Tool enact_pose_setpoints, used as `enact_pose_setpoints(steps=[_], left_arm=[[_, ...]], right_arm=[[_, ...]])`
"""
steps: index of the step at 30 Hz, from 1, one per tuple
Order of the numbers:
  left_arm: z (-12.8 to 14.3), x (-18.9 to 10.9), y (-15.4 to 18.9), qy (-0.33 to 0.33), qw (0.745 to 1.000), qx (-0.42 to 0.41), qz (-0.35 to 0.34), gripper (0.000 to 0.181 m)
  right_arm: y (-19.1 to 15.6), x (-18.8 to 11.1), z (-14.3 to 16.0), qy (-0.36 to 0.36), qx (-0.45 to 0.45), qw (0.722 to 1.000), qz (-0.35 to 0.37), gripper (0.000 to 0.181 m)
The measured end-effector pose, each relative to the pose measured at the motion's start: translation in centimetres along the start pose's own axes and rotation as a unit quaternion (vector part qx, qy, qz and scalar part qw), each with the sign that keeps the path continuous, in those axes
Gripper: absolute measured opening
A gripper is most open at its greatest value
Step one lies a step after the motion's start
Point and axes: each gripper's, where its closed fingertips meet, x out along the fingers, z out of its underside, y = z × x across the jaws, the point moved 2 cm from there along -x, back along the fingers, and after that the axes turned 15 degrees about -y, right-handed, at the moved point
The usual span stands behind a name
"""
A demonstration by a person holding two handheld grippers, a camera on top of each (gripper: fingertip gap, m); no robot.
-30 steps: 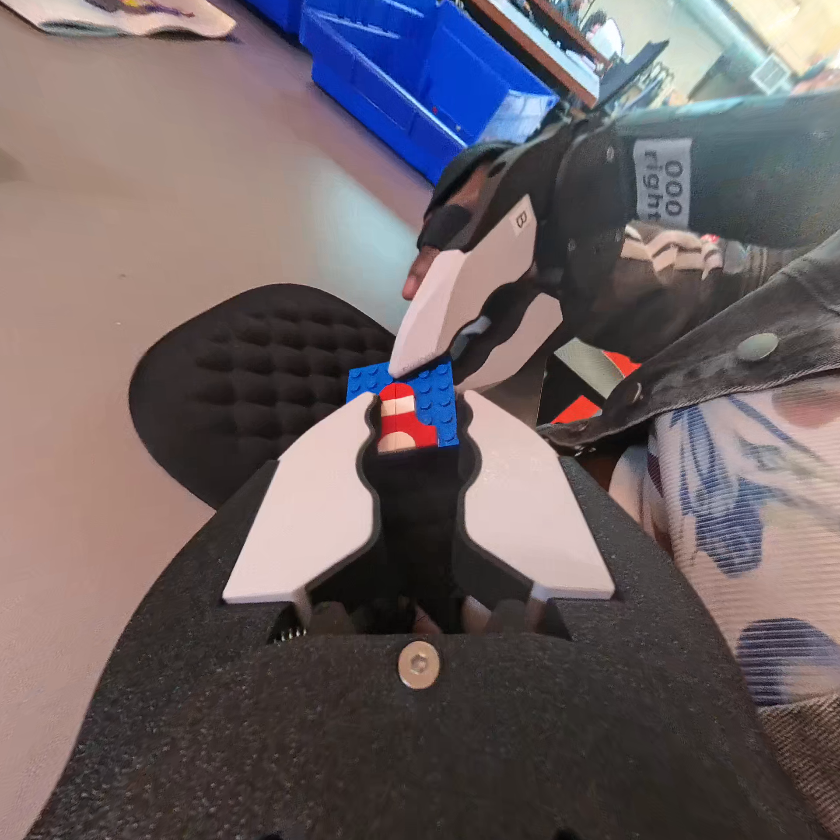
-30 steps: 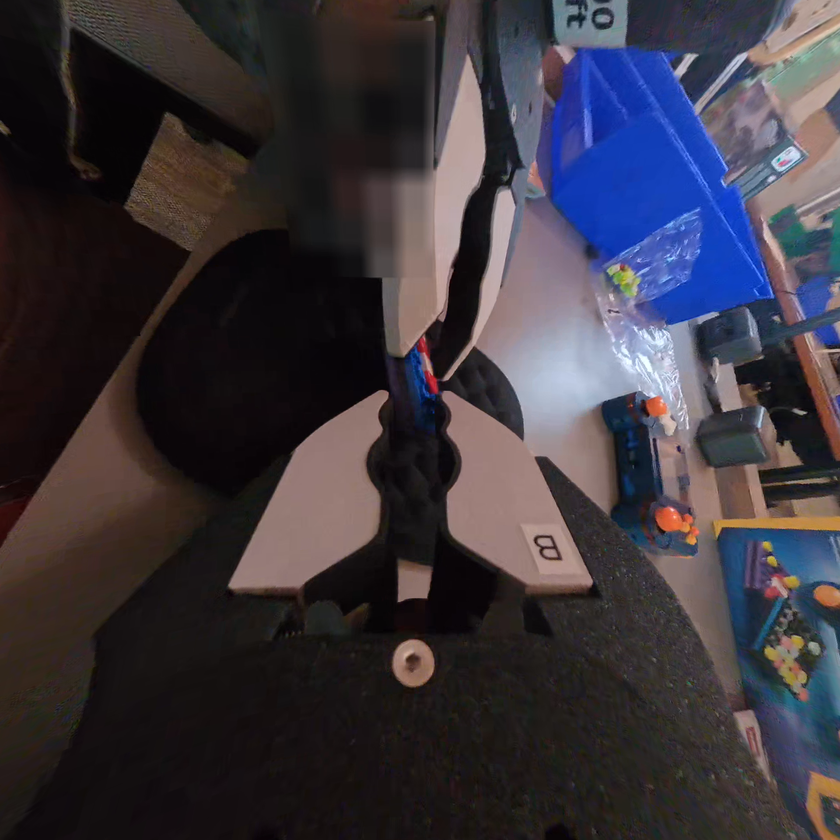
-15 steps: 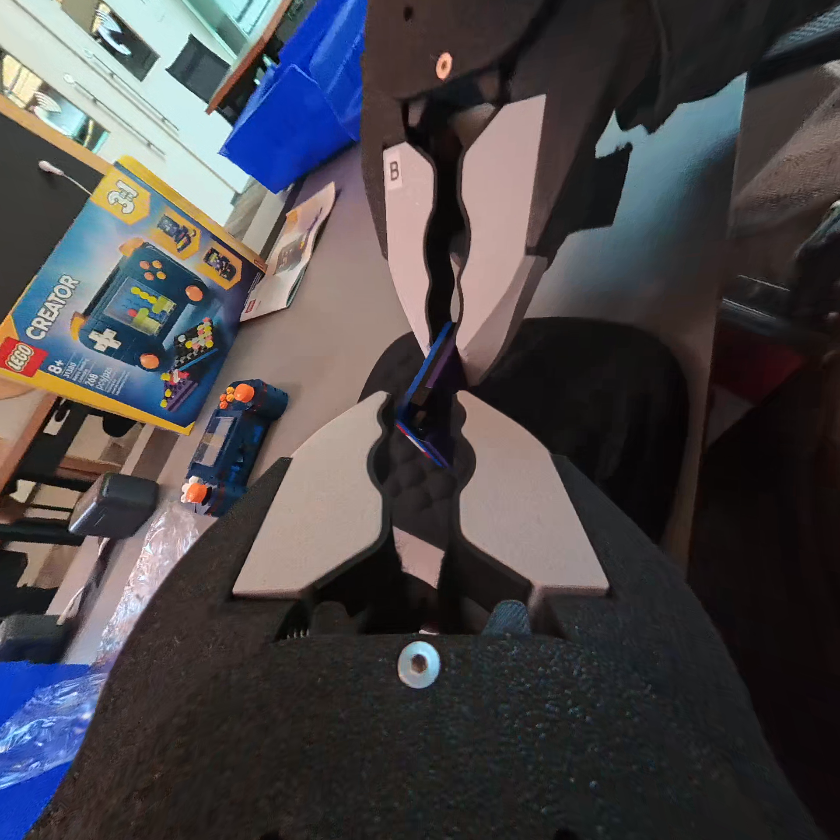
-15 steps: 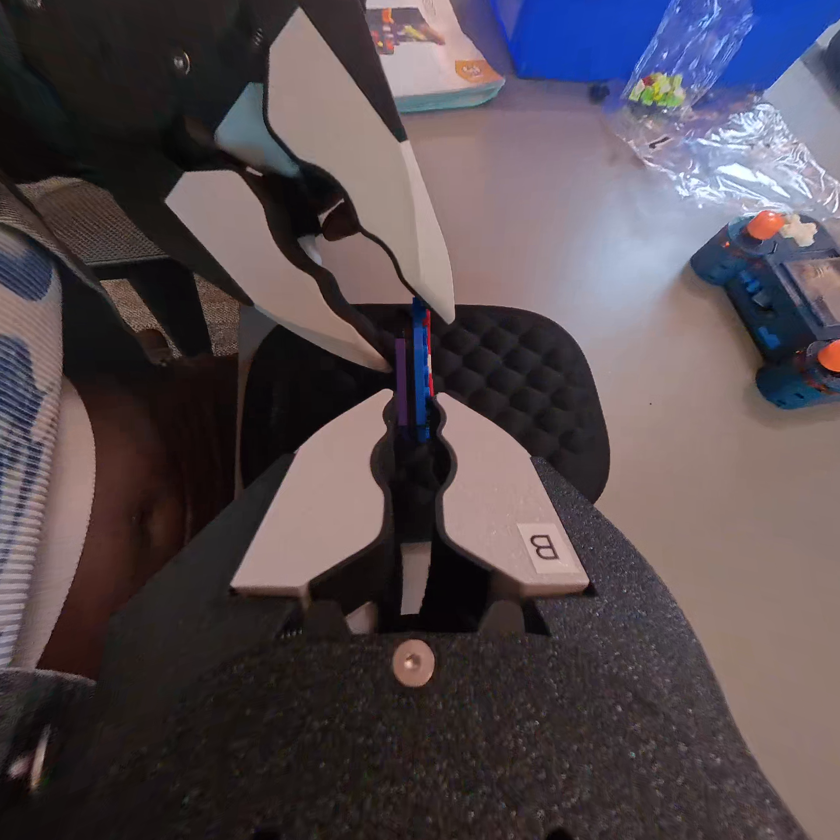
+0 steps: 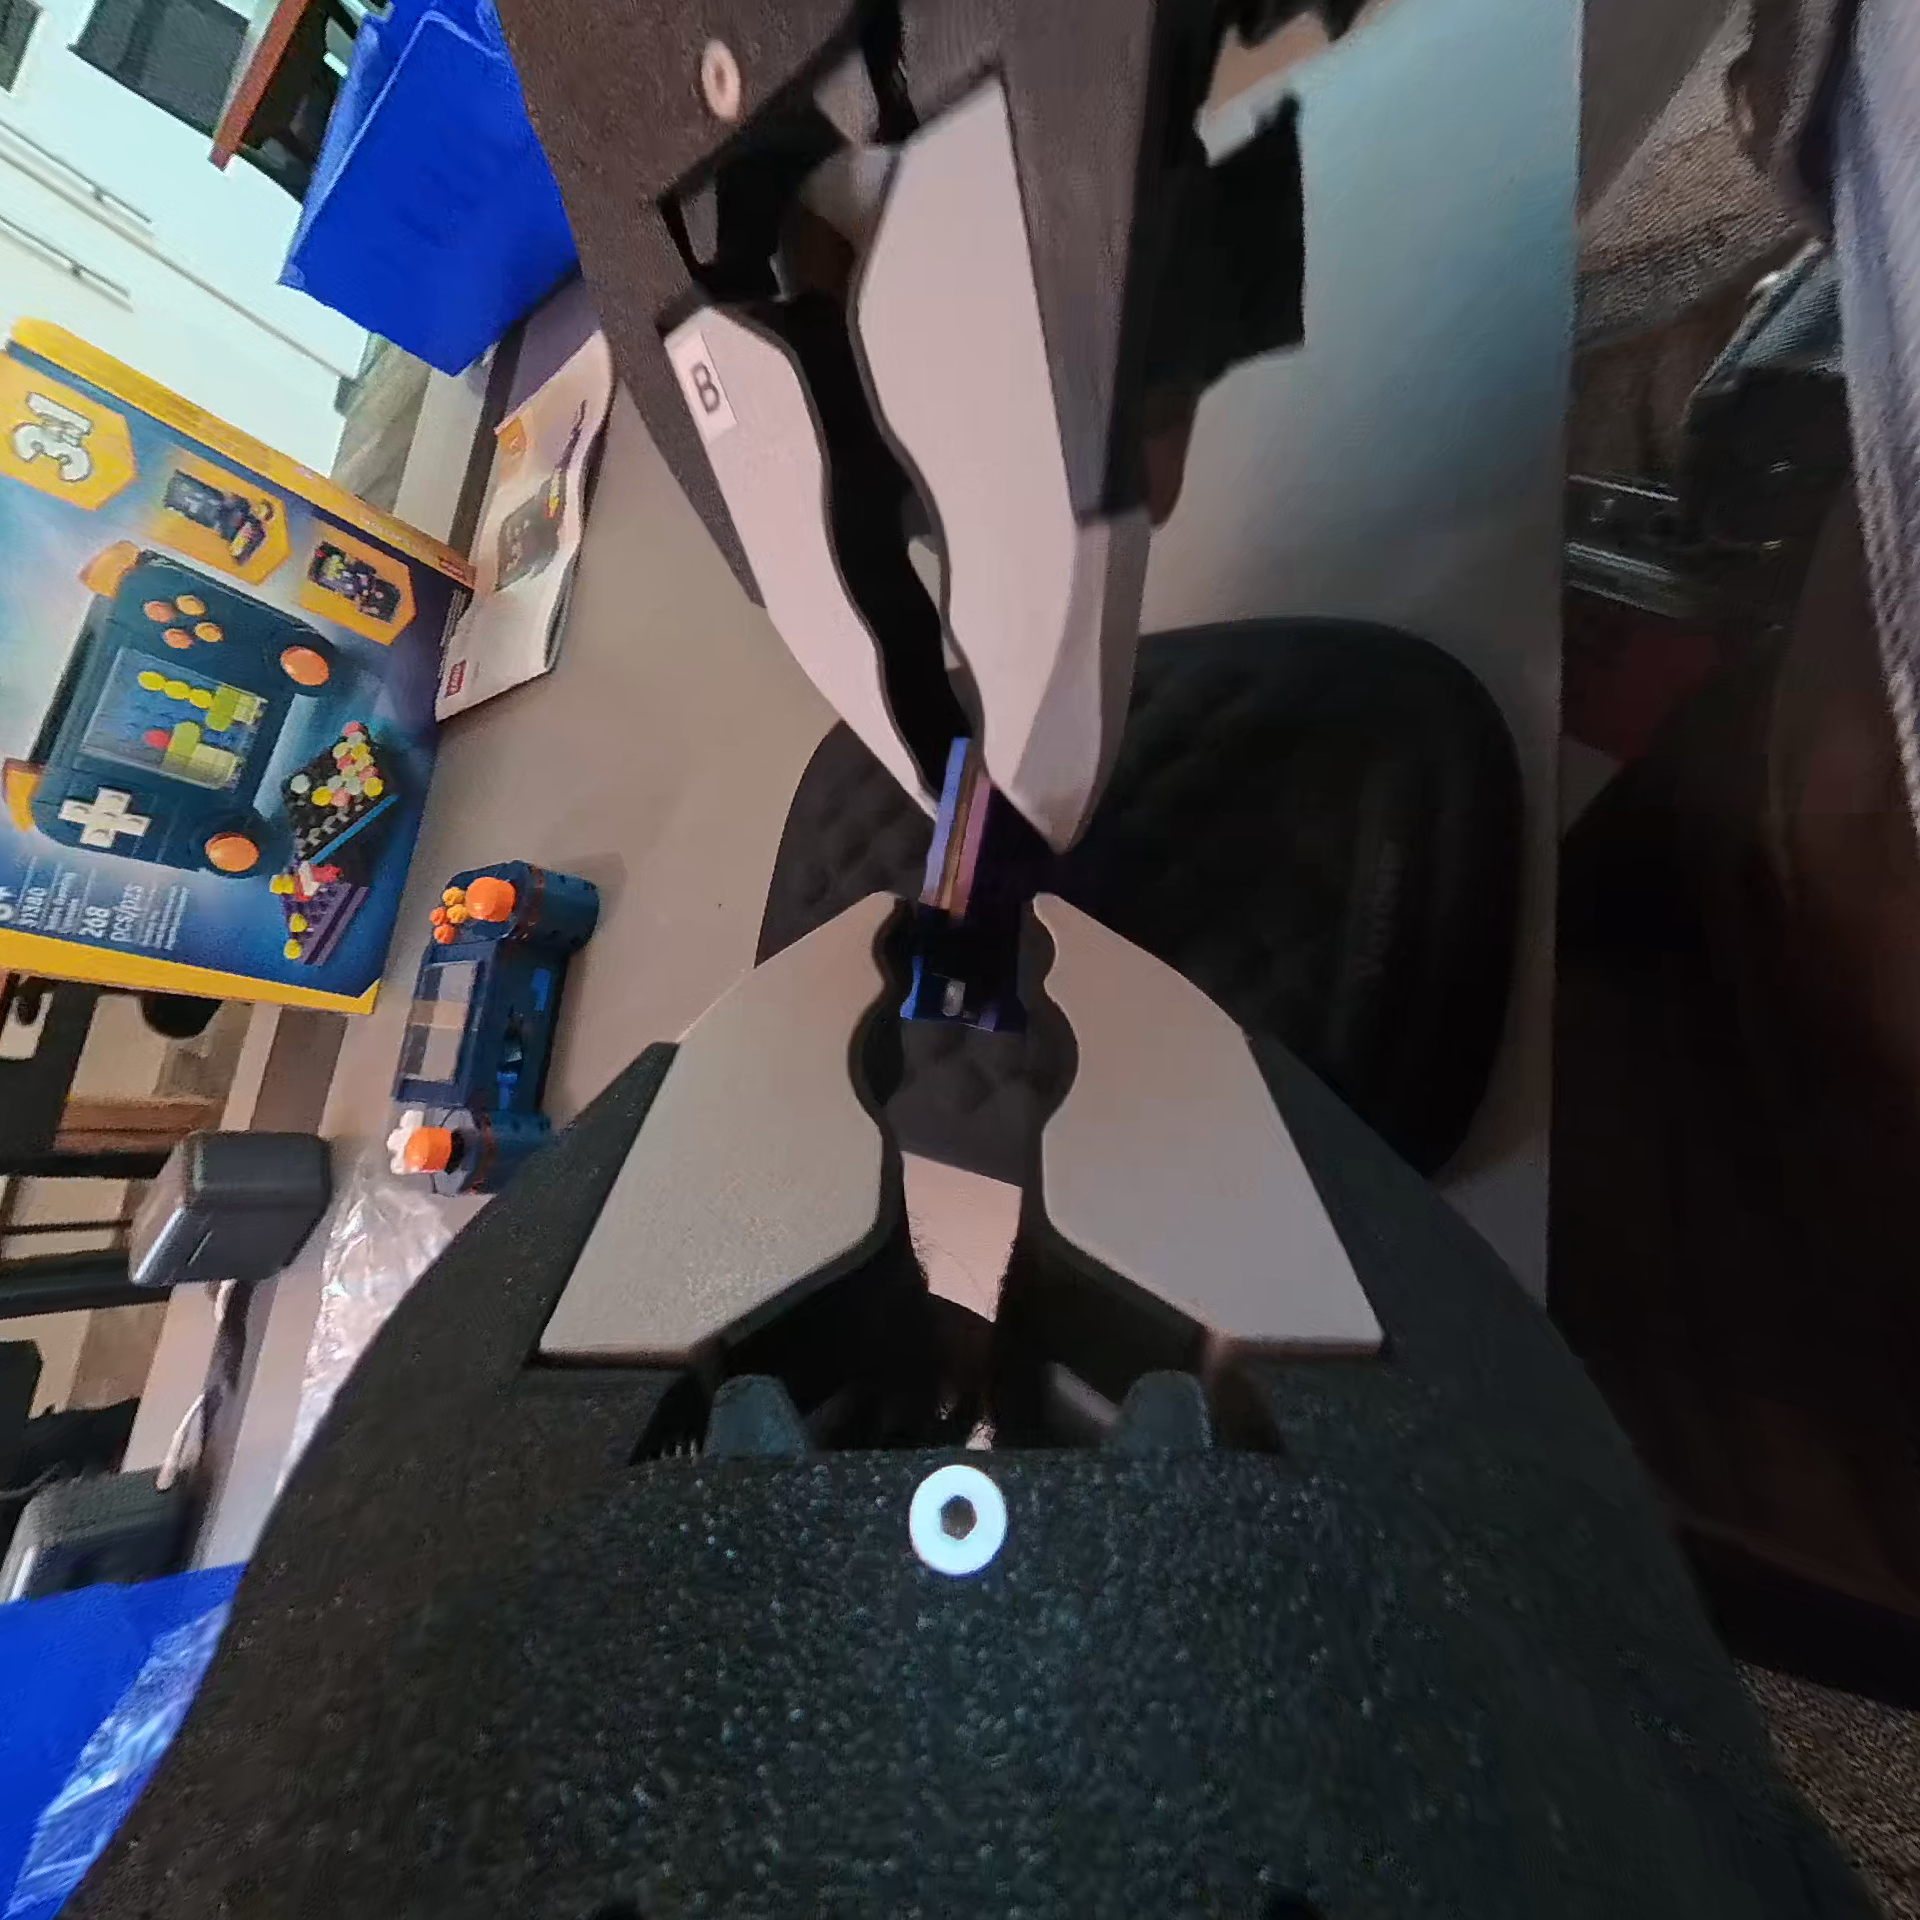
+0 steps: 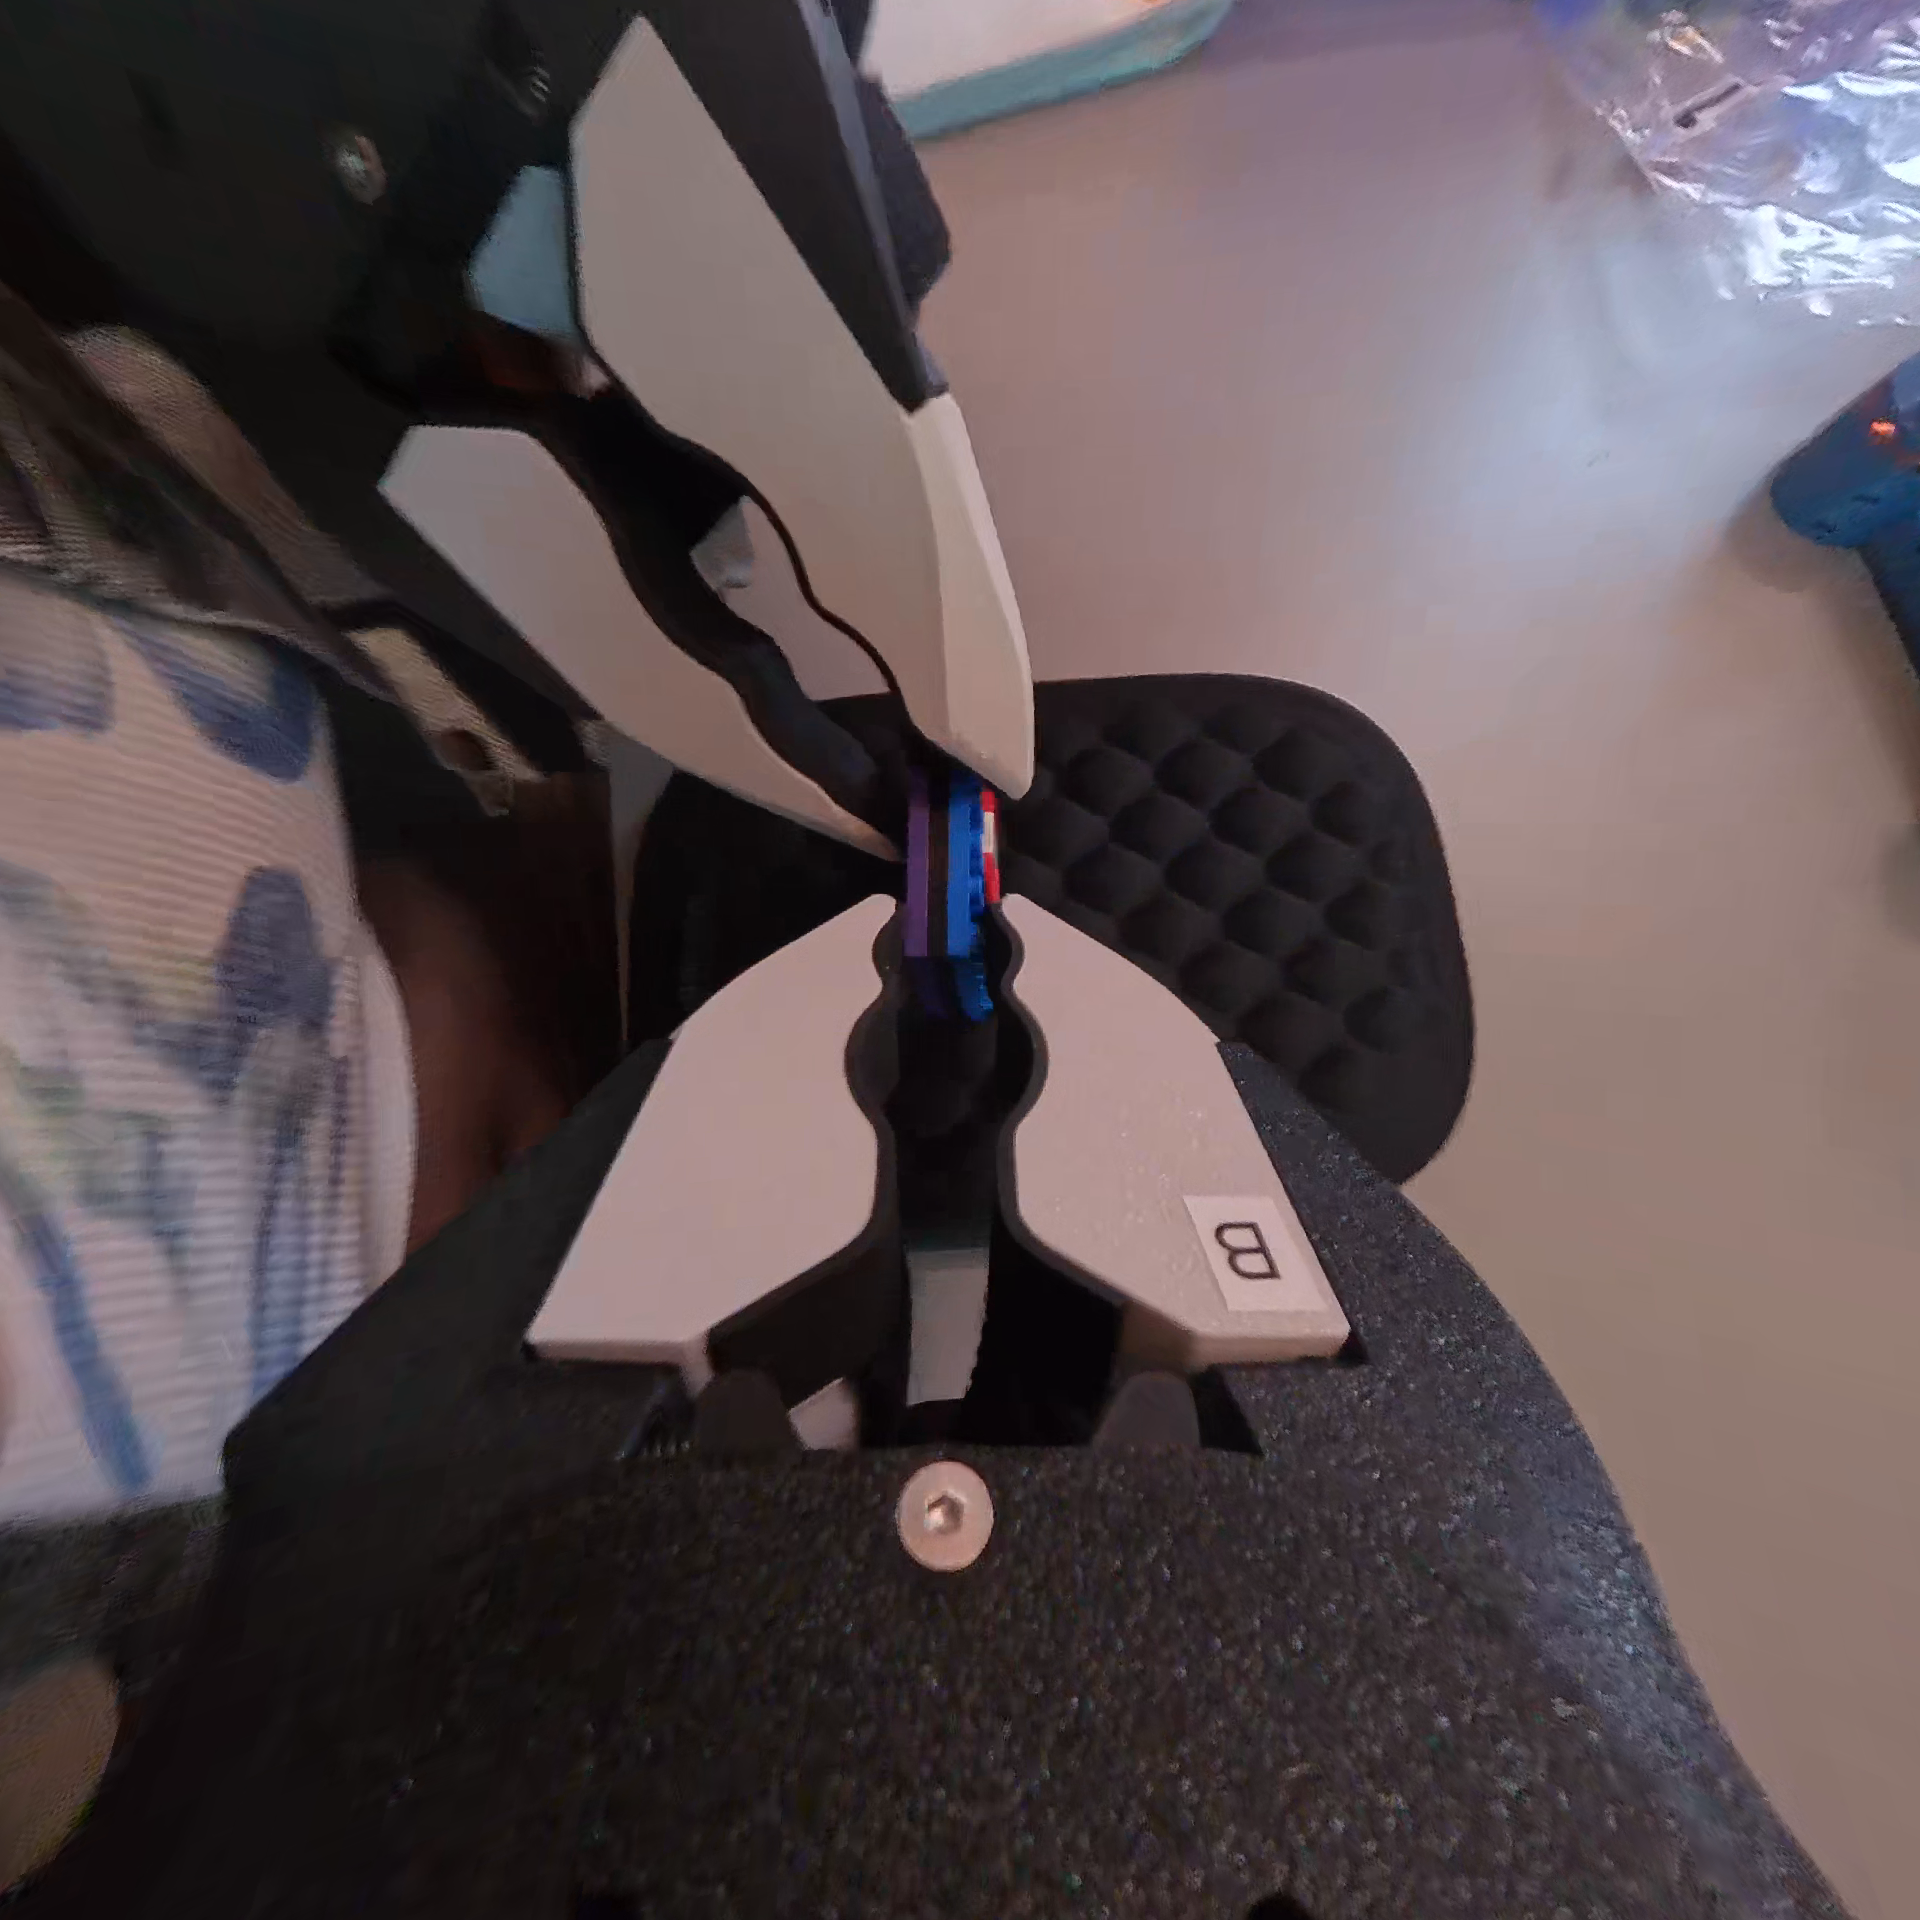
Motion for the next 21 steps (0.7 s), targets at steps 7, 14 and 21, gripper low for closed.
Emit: enact_pose_setpoints(steps=[7,14,21], left_arm=[[0.3,0.1,0.1,0.03,0.999,0.008,0.015,0.018],[0.3,0.4,0.1,0.065,0.997,0.018,0.022,0.017],[0.4,0.4,0.2,0.093,0.995,0.009,0.015,0.018]], right_arm=[[2.6,-2.3,0.5,0.133,-0.005,0.977,-0.165,0.011],[2.8,-0.3,0.0,0.134,-0.102,0.941,-0.295,0.0],[2.6,1.4,0.2,0.057,-0.14,0.927,-0.343,0.01]])
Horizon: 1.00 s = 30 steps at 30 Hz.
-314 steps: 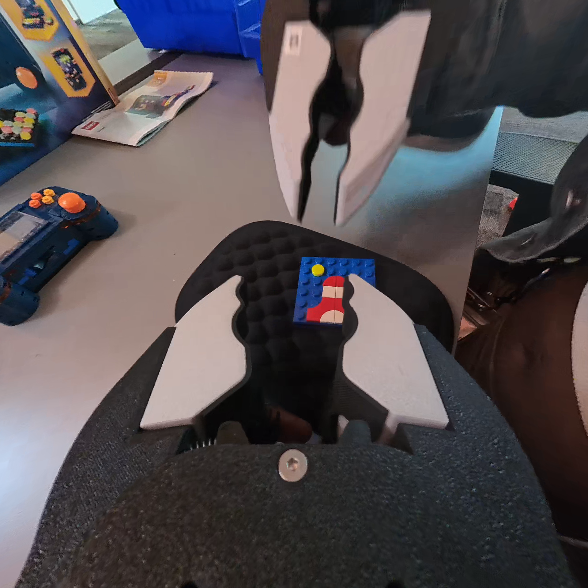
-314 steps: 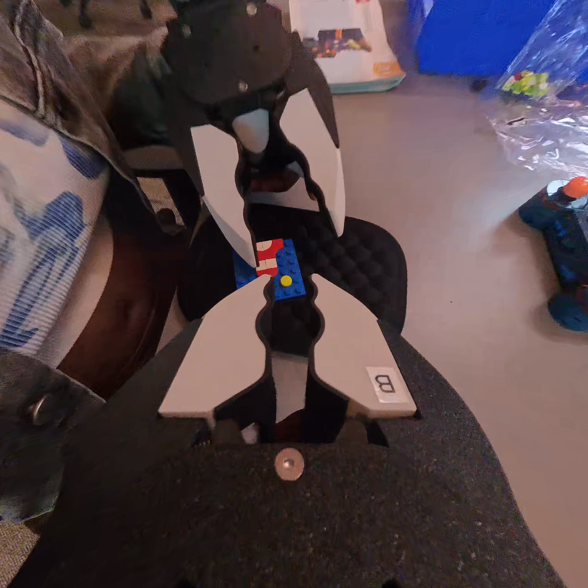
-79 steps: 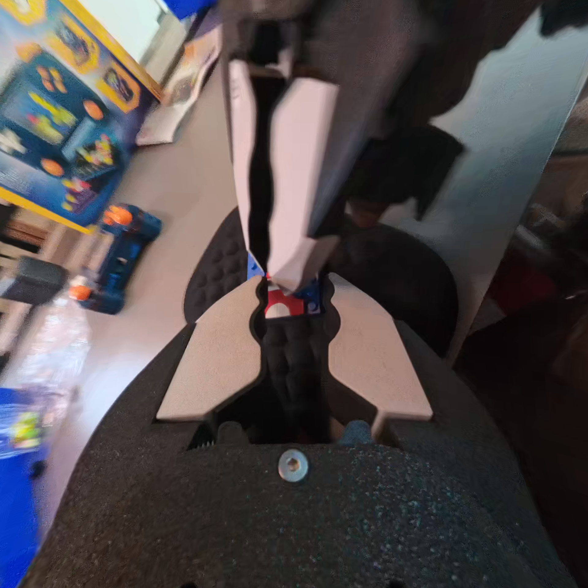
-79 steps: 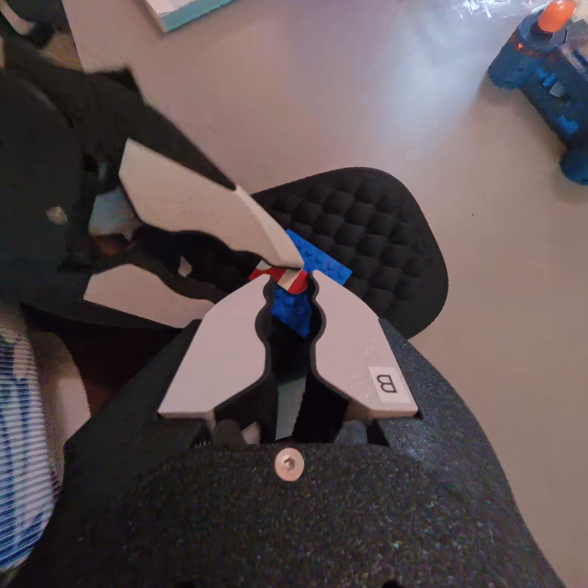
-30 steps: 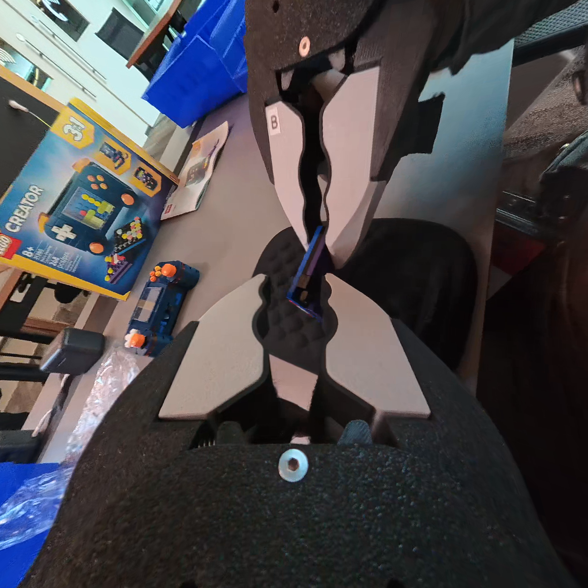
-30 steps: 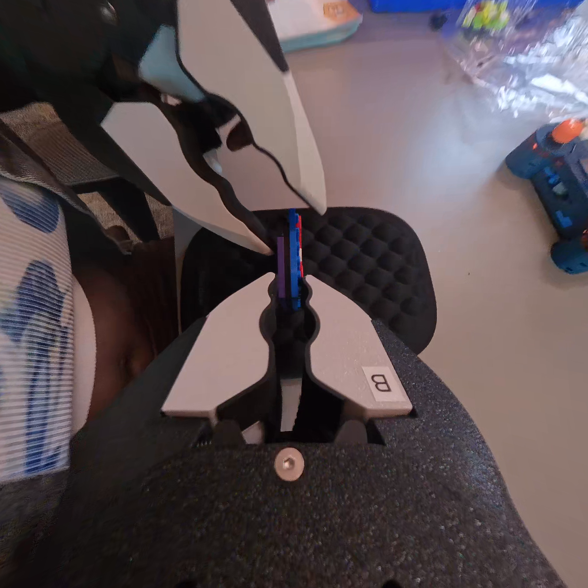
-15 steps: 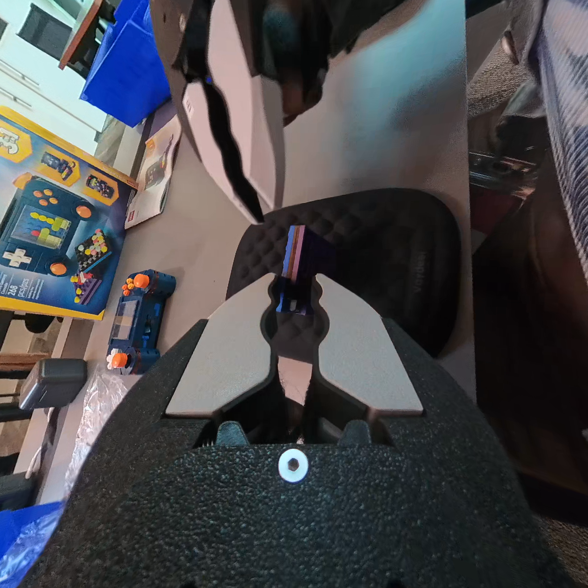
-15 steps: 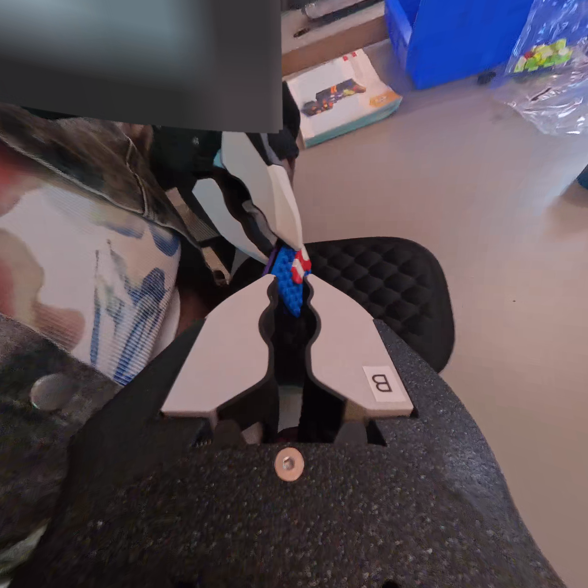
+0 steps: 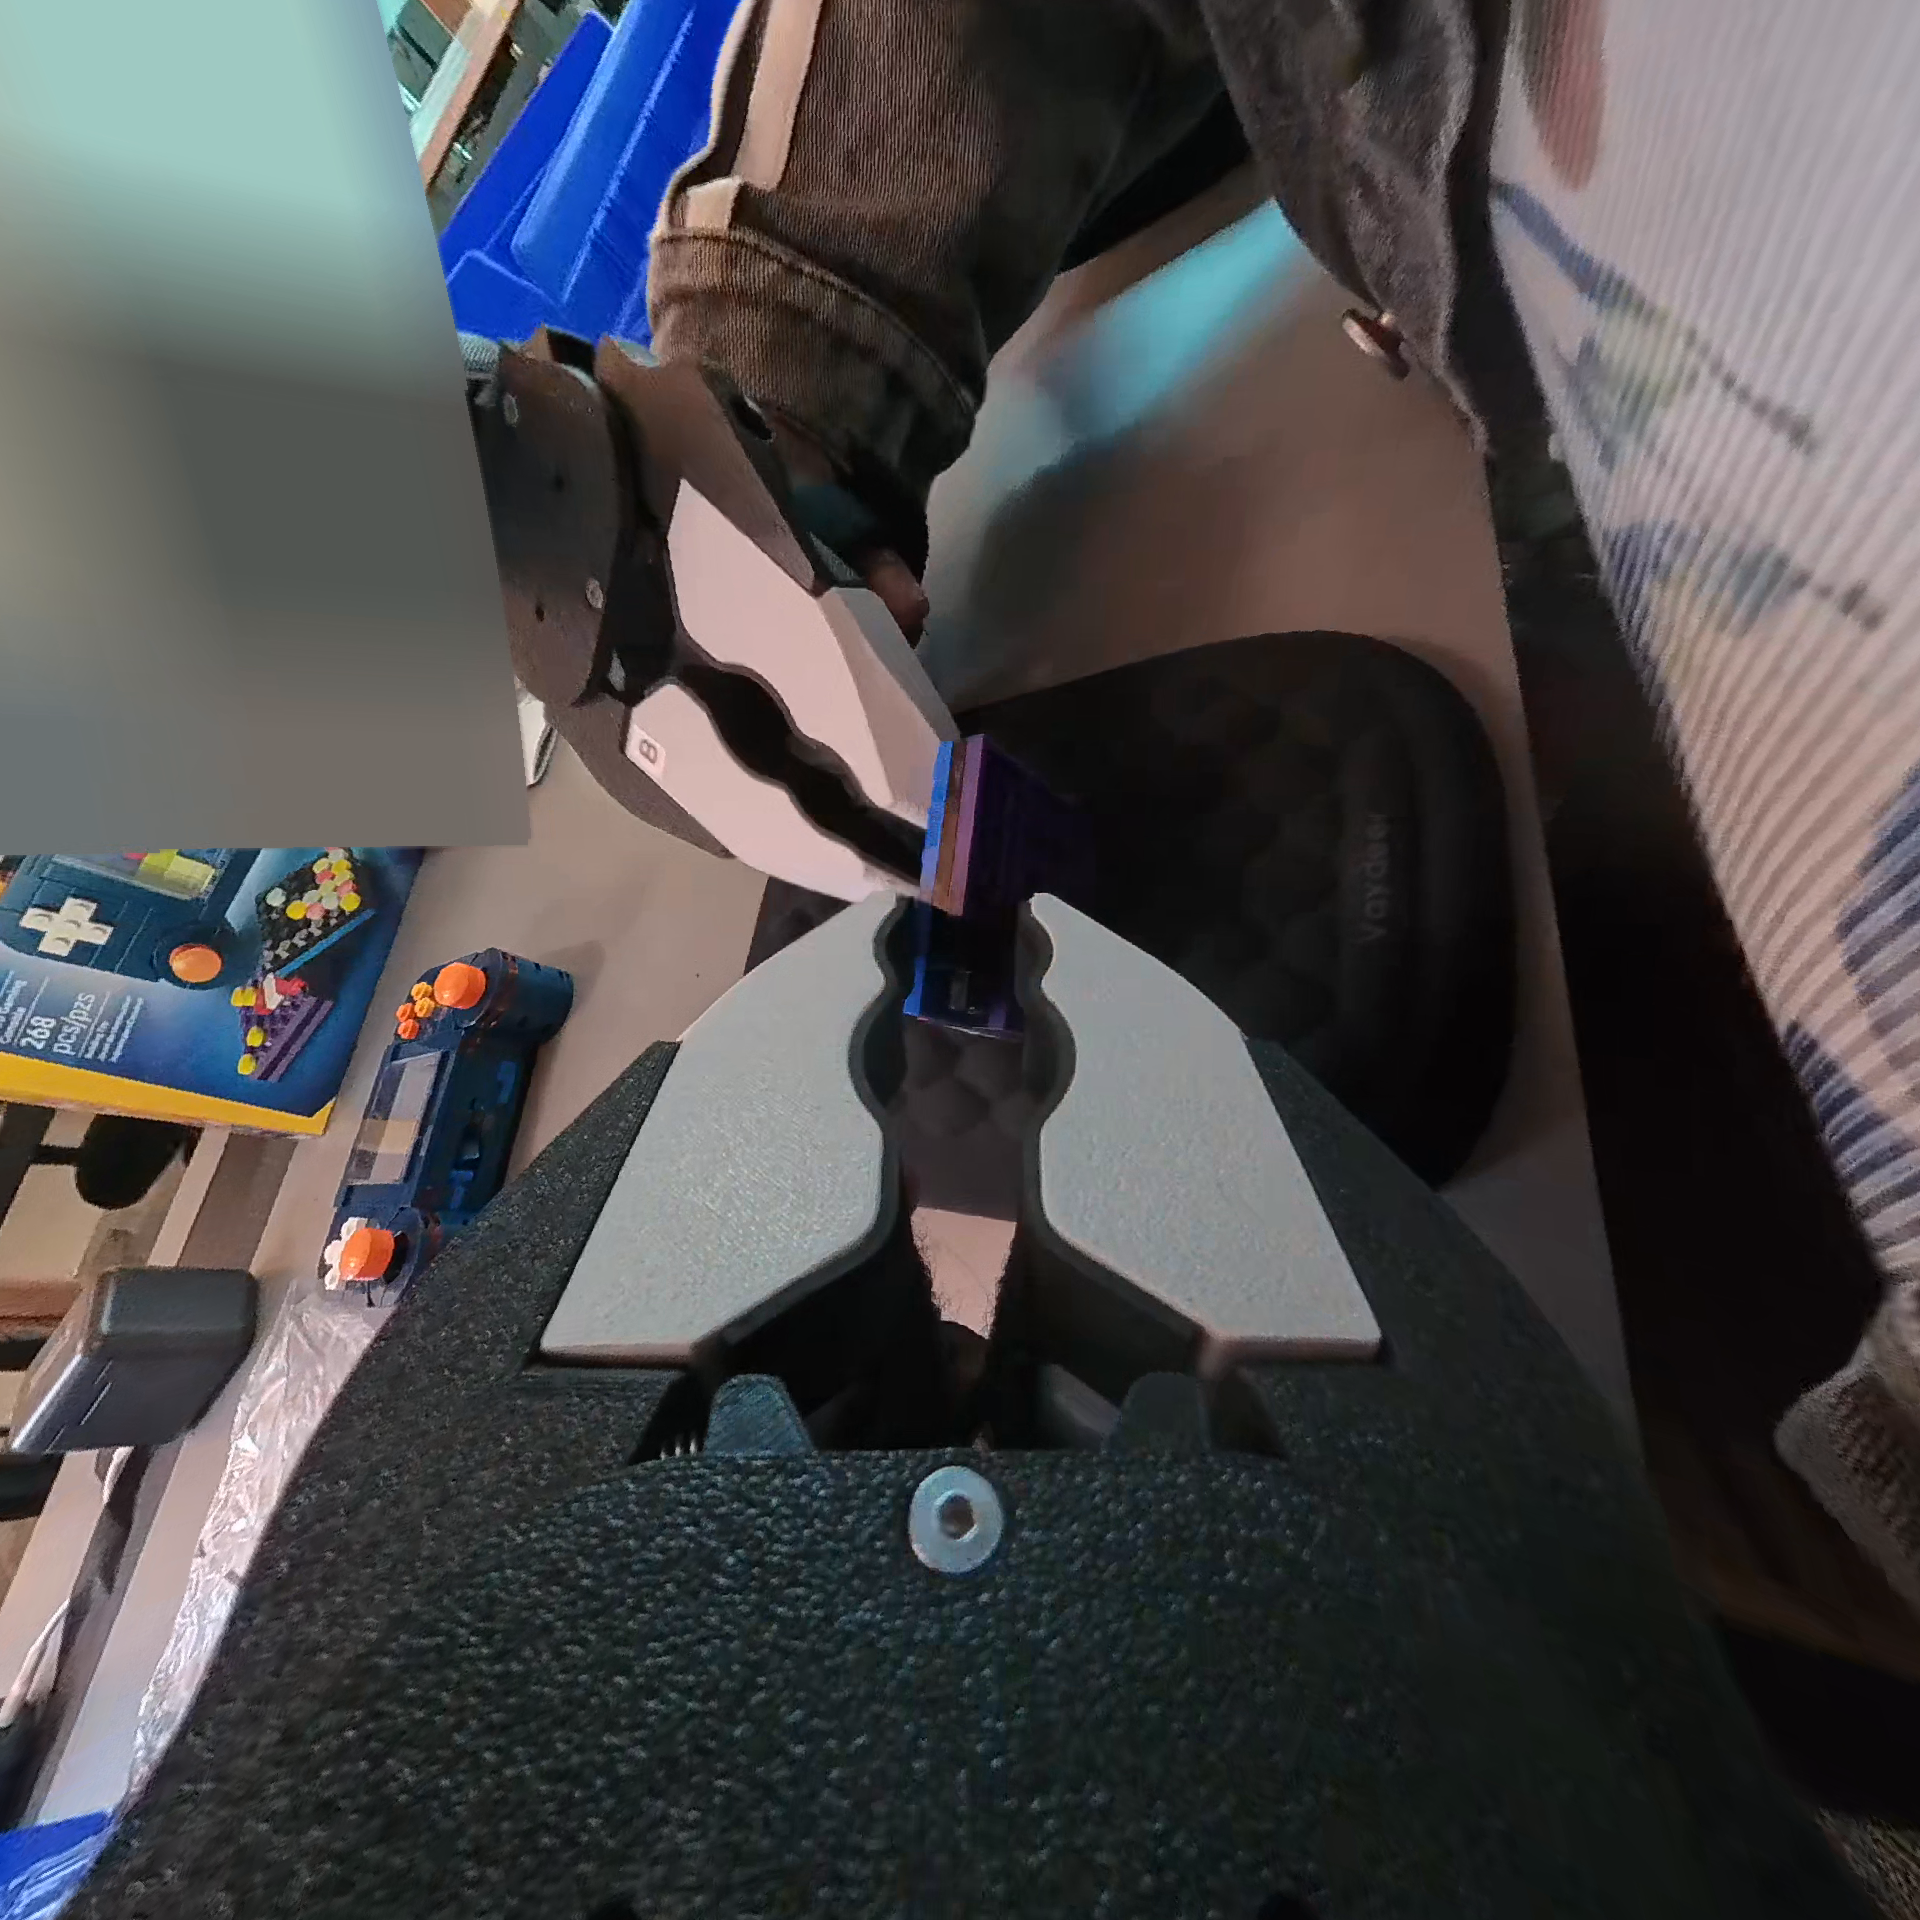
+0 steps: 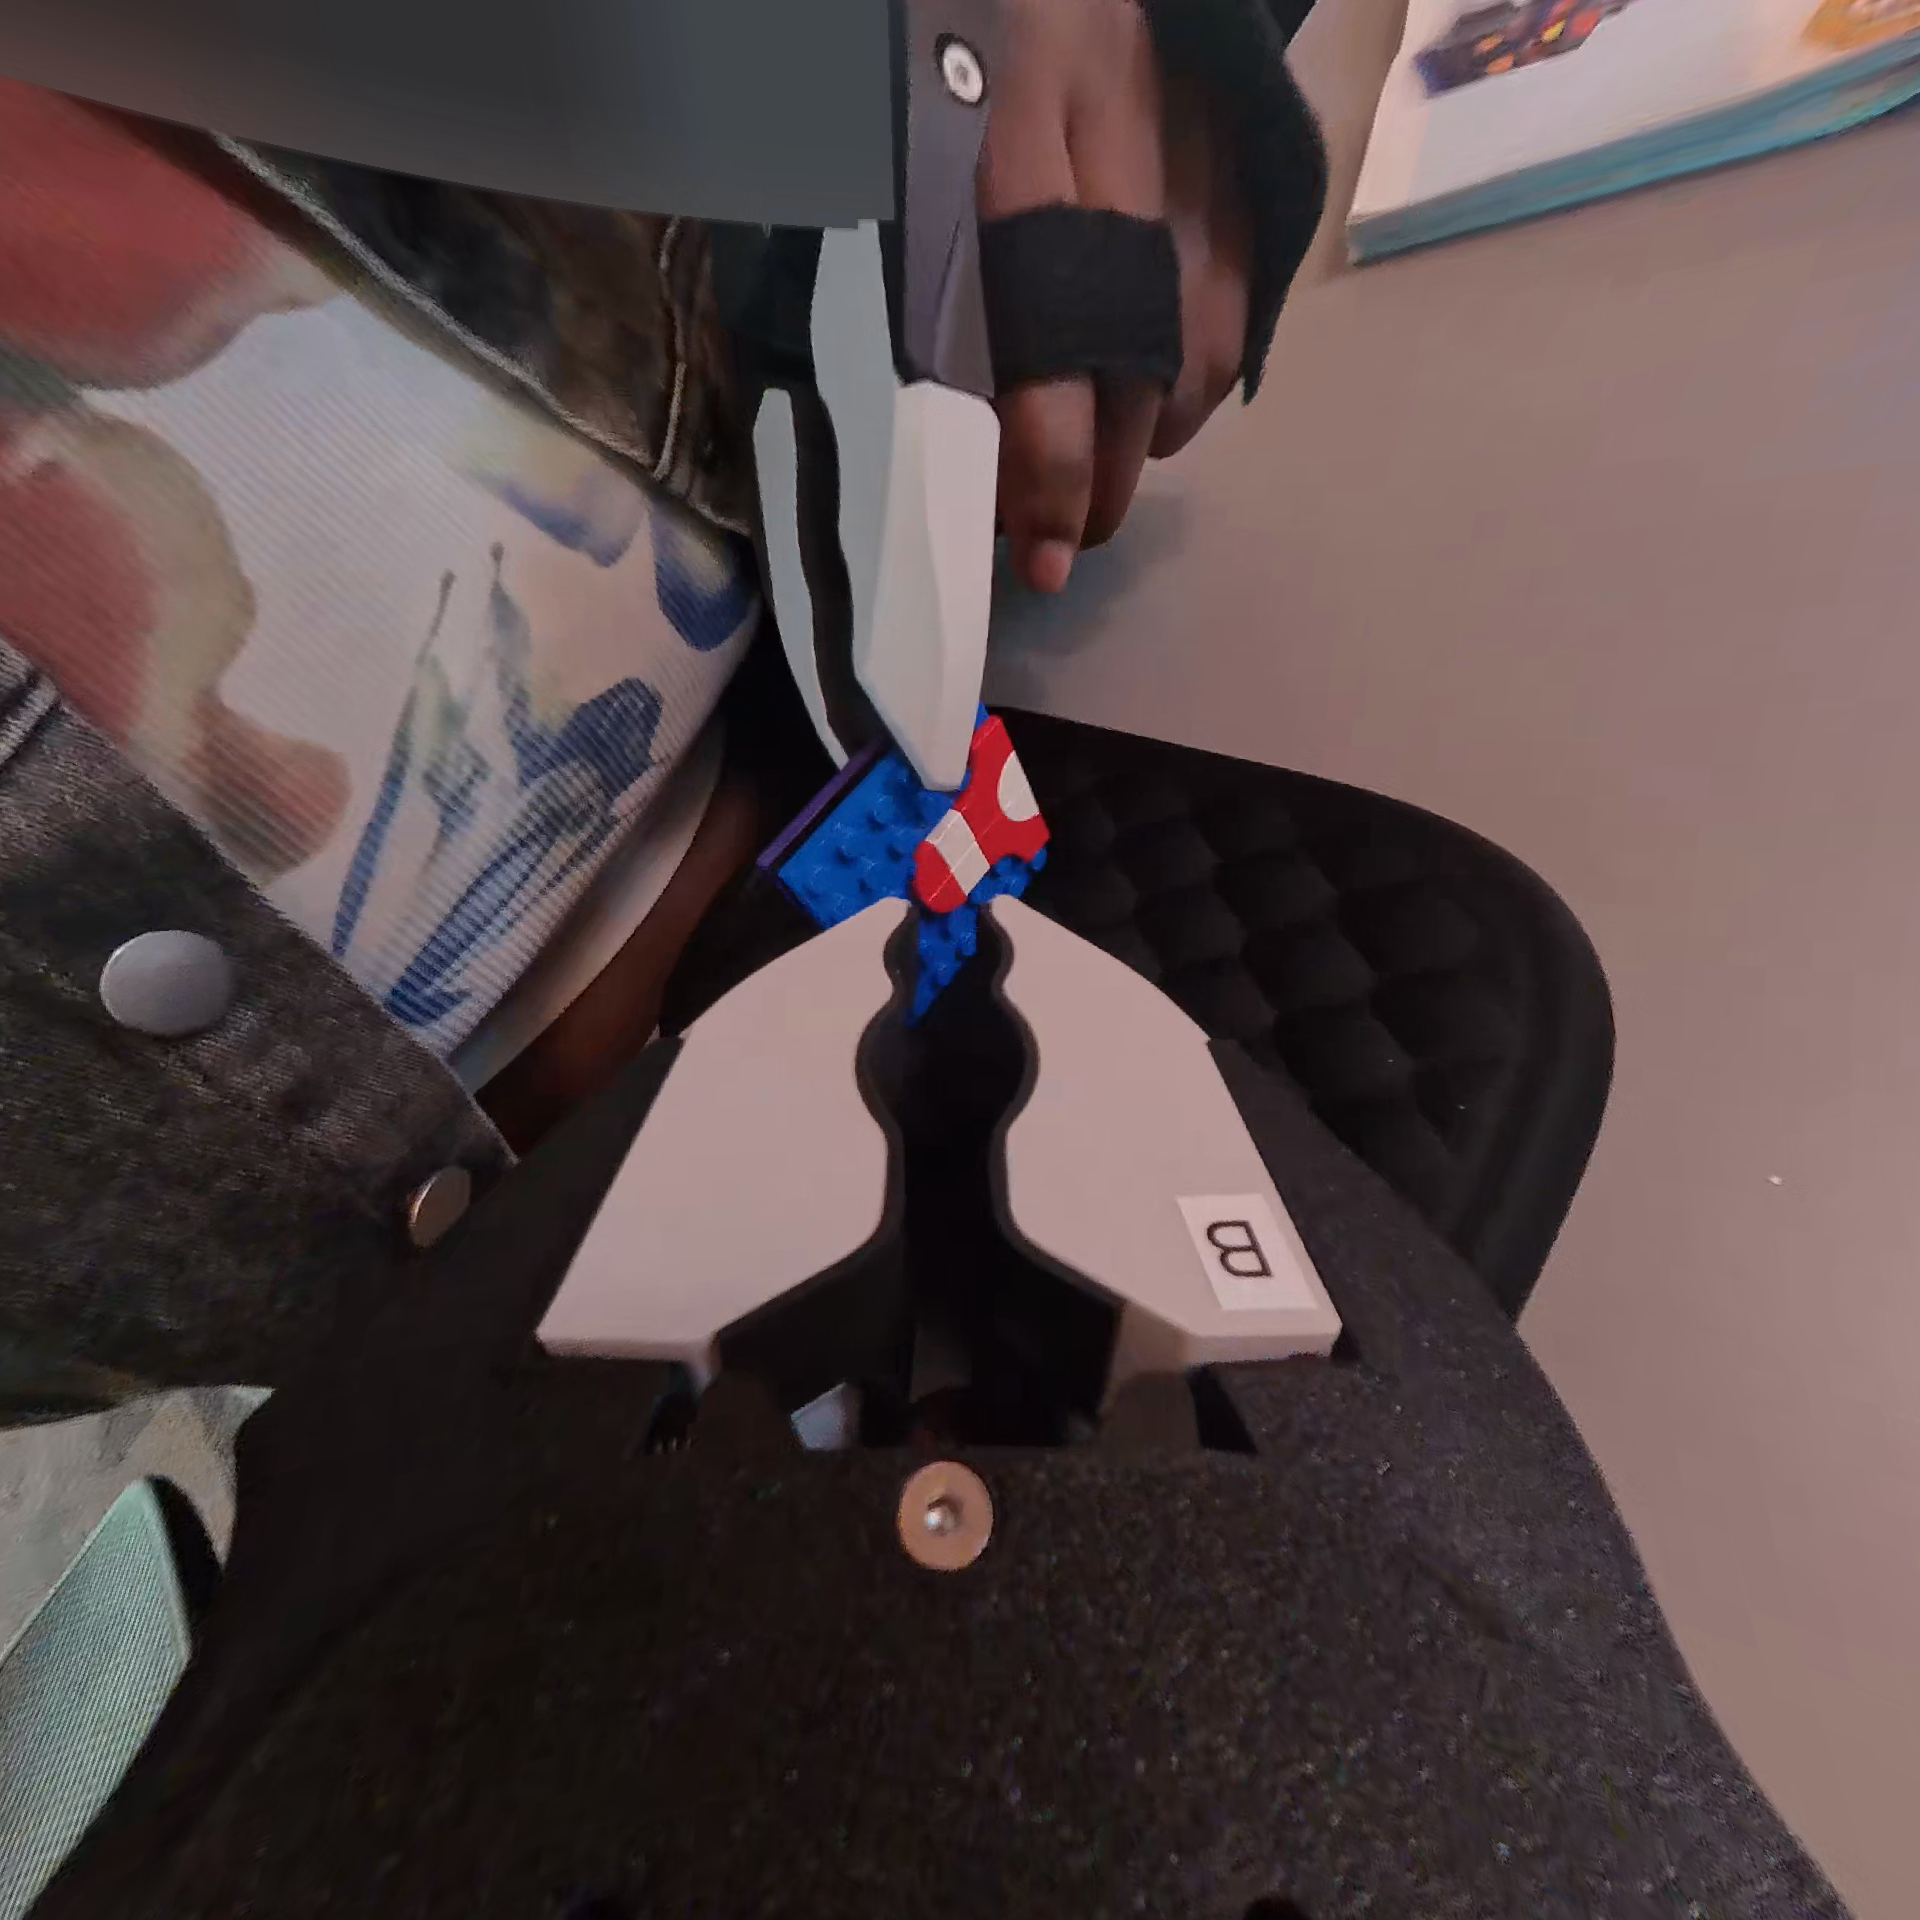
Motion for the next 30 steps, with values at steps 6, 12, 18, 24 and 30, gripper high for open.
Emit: enact_pose_setpoints(steps=[6,12,18,24,30], left_arm=[[0.06,-0.02,0.17,0.024,0.999,-0.021,-0.013,0.018],[-0.01,-0.08,0.47,0.038,0.998,-0.037,-0.015,0.017],[-0.06,-0.08,0.61,0.053,0.997,-0.05,-0.014,0.016],[0.02,0.08,0.33,0.063,0.997,-0.051,-0.009,0.016],[0.03,0.22,0.21,0.068,0.996,-0.057,-0.005,0.016]], right_arm=[[0.08,0.34,-0.21,-0.012,-0.017,1.0,-0.02,0.008],[-0.18,0.58,-0.22,-0.024,-0.036,0.998,-0.043,0.007],[-0.23,0.65,-0.04,-0.053,-0.058,0.994,-0.082,0.017],[0.3,0.24,-0.31,-0.041,-0.046,0.993,-0.098,0.009],[0.36,0.7,-0.19,-0.079,-0.069,0.989,-0.107,0.011]])
